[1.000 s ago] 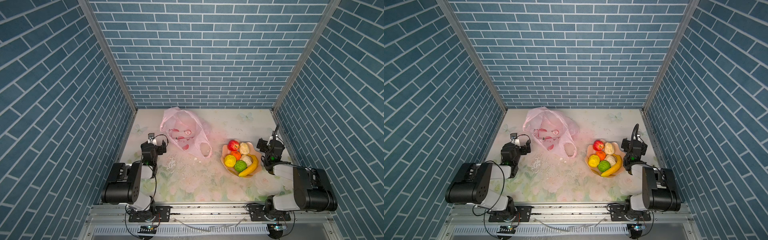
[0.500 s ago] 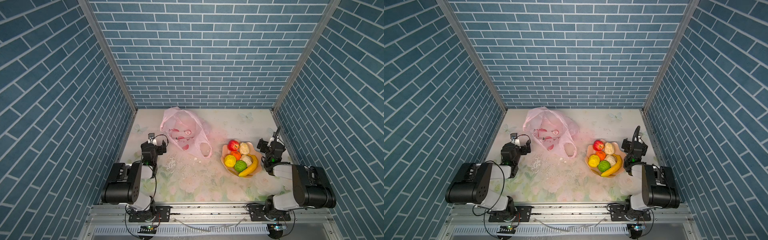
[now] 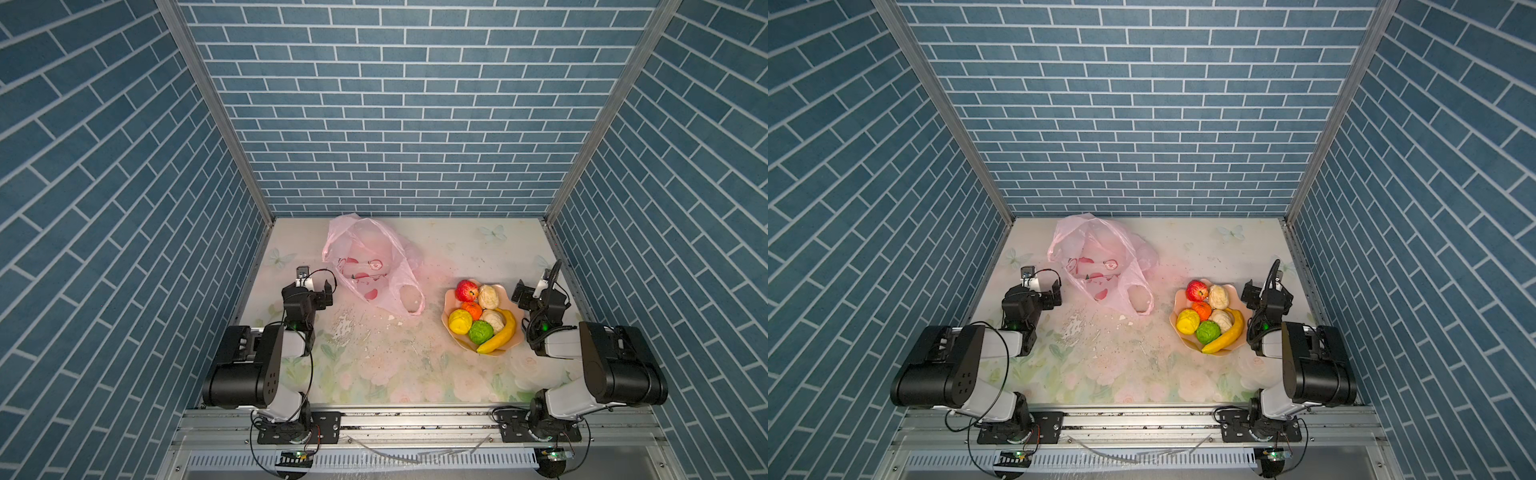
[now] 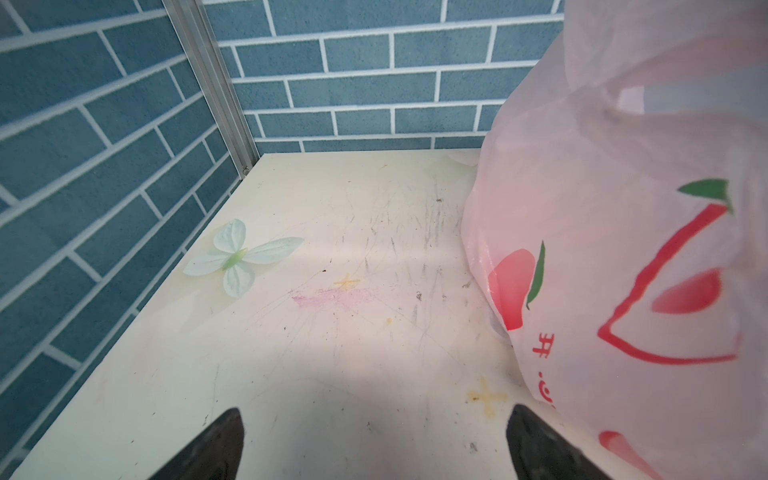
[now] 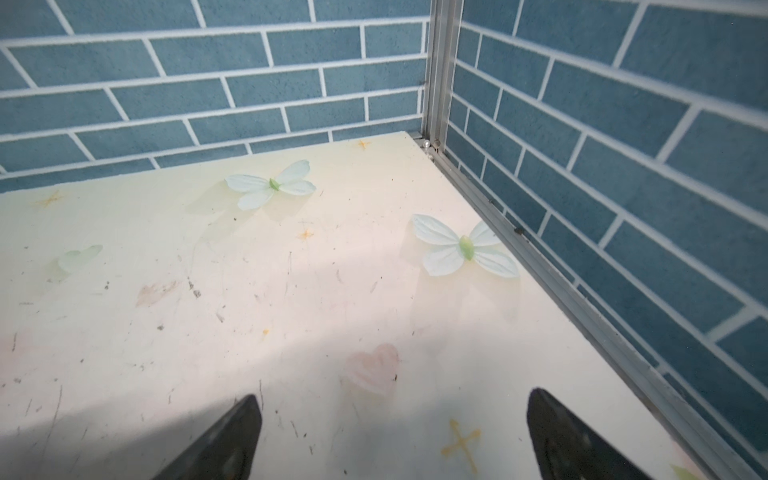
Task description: Take the fake fruits out of the plastic bag
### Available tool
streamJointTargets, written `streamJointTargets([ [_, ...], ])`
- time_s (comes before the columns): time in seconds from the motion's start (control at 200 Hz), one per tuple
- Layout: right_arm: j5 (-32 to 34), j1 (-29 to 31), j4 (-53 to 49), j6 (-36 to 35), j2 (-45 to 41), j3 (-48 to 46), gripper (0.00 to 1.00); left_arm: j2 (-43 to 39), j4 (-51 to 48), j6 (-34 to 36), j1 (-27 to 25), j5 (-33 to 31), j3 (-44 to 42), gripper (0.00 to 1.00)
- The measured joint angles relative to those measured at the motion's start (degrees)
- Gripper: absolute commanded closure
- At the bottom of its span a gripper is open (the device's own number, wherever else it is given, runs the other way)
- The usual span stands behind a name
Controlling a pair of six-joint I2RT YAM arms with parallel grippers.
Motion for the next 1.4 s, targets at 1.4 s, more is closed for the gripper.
streamJointTargets([
  [1.4, 0.24, 0.33, -3.78, 0.46, 0.37, 1.4, 0.01, 0.0, -1.68, 0.28, -0.63, -2.23, 0.98, 0.01],
])
